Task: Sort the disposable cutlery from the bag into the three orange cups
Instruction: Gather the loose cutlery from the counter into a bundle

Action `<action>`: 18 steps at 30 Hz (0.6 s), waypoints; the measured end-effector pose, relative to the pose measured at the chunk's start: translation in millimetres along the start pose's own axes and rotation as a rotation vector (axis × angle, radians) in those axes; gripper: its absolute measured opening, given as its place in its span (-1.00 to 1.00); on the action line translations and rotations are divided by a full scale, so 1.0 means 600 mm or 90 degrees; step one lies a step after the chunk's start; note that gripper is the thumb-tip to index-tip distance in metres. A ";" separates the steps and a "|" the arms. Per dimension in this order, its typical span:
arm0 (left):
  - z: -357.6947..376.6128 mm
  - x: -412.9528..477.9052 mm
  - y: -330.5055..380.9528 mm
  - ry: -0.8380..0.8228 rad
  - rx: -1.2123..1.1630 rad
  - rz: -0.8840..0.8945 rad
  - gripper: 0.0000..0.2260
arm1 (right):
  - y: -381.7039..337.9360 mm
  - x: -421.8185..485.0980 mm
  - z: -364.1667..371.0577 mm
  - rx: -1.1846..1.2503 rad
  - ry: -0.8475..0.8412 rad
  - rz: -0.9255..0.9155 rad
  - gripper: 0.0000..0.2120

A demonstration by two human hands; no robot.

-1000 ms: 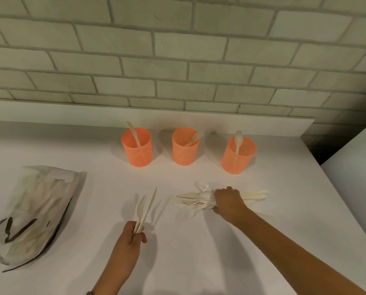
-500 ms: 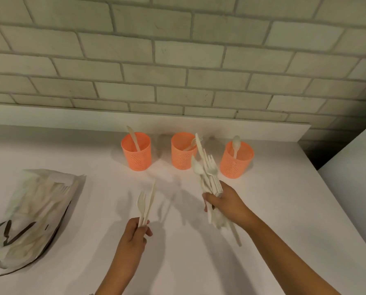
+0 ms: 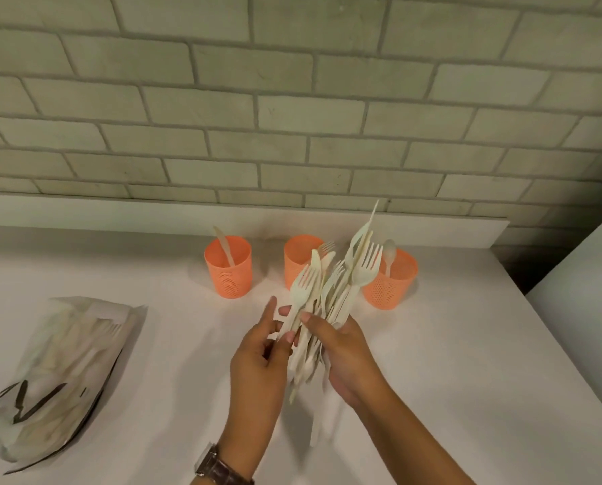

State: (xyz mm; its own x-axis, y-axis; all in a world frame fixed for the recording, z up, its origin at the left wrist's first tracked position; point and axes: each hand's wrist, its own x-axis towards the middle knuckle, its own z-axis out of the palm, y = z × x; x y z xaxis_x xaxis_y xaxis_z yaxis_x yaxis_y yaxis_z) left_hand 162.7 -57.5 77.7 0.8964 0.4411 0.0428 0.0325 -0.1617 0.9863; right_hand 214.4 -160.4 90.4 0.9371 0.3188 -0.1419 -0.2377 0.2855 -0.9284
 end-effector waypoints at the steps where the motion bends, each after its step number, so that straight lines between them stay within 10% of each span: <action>1: -0.002 0.003 0.001 0.010 0.000 -0.008 -0.49 | 0.003 0.000 0.002 -0.014 0.008 -0.004 -0.78; 8: -0.019 0.010 0.022 -0.085 -0.035 0.009 -0.72 | -0.018 0.006 0.015 0.071 0.142 0.008 -0.91; 18: 0.014 -0.006 0.006 -0.030 -0.658 -0.454 -0.67 | -0.076 0.023 0.035 0.147 0.101 -0.081 -0.94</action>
State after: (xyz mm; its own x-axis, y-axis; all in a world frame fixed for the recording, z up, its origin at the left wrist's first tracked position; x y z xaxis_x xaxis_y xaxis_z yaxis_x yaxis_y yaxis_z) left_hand 163.4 -67.2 79.6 0.8371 0.1102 -0.5358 0.1737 0.8753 0.4514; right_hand 232.6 -150.2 138.2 0.9870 0.1273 -0.0983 -0.1507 0.5180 -0.8420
